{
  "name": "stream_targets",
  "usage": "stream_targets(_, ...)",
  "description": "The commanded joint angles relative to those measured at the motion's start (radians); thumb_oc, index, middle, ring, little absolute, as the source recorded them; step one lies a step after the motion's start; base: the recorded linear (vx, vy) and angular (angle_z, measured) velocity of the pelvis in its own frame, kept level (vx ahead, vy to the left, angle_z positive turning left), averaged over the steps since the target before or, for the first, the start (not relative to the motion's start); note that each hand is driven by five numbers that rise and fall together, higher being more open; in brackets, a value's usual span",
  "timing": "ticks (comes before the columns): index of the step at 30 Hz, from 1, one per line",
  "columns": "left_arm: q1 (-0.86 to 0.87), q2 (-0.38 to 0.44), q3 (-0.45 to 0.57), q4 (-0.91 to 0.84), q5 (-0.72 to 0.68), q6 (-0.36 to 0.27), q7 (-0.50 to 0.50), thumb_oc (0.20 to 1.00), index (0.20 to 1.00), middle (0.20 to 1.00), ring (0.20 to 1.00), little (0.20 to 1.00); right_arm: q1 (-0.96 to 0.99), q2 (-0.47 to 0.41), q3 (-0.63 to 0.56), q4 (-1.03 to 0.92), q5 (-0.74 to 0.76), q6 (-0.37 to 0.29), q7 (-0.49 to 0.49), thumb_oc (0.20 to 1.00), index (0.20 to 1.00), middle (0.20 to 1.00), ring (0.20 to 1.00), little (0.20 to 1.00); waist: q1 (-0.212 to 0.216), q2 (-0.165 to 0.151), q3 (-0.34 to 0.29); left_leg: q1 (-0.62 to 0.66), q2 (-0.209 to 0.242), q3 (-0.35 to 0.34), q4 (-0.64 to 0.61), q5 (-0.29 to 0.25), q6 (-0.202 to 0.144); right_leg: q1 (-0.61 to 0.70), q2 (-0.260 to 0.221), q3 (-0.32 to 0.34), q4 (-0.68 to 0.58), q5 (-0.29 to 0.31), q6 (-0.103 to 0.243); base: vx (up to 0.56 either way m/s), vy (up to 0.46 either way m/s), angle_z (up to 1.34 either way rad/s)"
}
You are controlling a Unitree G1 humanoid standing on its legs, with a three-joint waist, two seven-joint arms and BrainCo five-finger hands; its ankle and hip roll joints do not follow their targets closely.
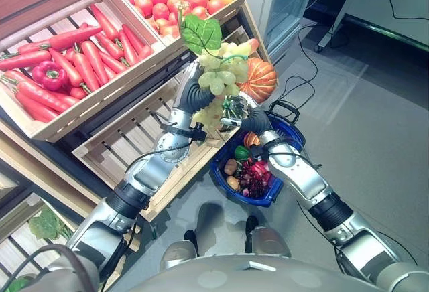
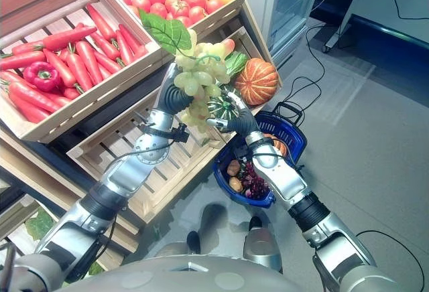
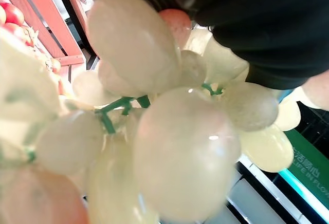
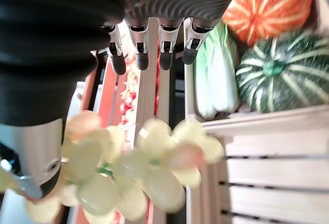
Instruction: Pick up fruits and vegetables into the basket
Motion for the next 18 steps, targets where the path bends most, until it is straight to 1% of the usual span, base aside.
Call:
stream_targets(1, -0.114, -0.001, -0.019, -0.080, -0.030, -0.026, 0.014, 0.200, 0.200, 0.200, 0.200, 0.200, -0.085, 0.000, 0.004, -0.053, -0.059, -0.020, -0.028, 1.000, 1.000, 1.000, 1.000, 1.000, -0.006, -0.034, -0.022, 0.015, 0.015, 0.046, 0.046, -0.130, 0.039, 0.088, -0.076, 0.035, -0.047, -0.057, 0.123, 0.00, 0.000, 0.00)
stream_targets(4, -0.129, -0.011, -0.021, -0.081, -0.037, -0.010, 0.017, 0.200, 0.200, 0.200, 0.200, 0.200, -0.098, 0.002, 0.013, -0.049, -0.045, 0.006, -0.006, 1.000, 1.000, 1.000, 1.000, 1.000, -0.009, -0.035, -0.026, 0.016, 0.015, 0.047, 0.046, -0.131, 0.039, 0.088, -0.075, 0.039, -0.046, -0.058, 0.123, 0.00, 0.000, 0.00)
stream_targets(6, -0.136, -0.015, -0.026, -0.081, -0.044, -0.005, 0.022, 0.200, 0.200, 0.200, 0.200, 0.200, -0.106, 0.009, 0.026, -0.046, 0.007, 0.029, 0.020, 1.000, 1.000, 1.000, 1.000, 1.000, -0.009, -0.037, -0.028, 0.018, 0.015, 0.046, 0.047, -0.132, 0.040, 0.088, -0.073, 0.041, -0.044, -0.058, 0.121, 0.00, 0.001, -0.03)
stream_targets(10, -0.141, -0.026, -0.040, -0.077, -0.038, -0.001, 0.024, 0.200, 0.200, 0.200, 0.200, 0.200, -0.110, 0.039, 0.051, -0.014, 0.068, 0.049, 0.038, 1.000, 1.000, 1.000, 1.000, 1.000, -0.005, -0.041, -0.034, 0.021, 0.015, 0.045, 0.048, -0.132, 0.039, 0.093, -0.073, 0.041, -0.044, -0.059, 0.120, 0.01, 0.000, -0.03)
stream_targets(18, -0.157, -0.047, -0.065, -0.058, -0.016, 0.018, 0.064, 0.200, 0.200, 0.200, 0.200, 0.200, -0.120, 0.075, 0.073, 0.034, 0.067, 0.044, -0.008, 1.000, 1.000, 1.000, 1.000, 1.000, -0.003, -0.044, -0.042, 0.026, 0.017, 0.048, 0.044, -0.130, 0.038, 0.098, -0.073, 0.037, -0.048, -0.058, 0.119, 0.00, 0.000, 0.00)
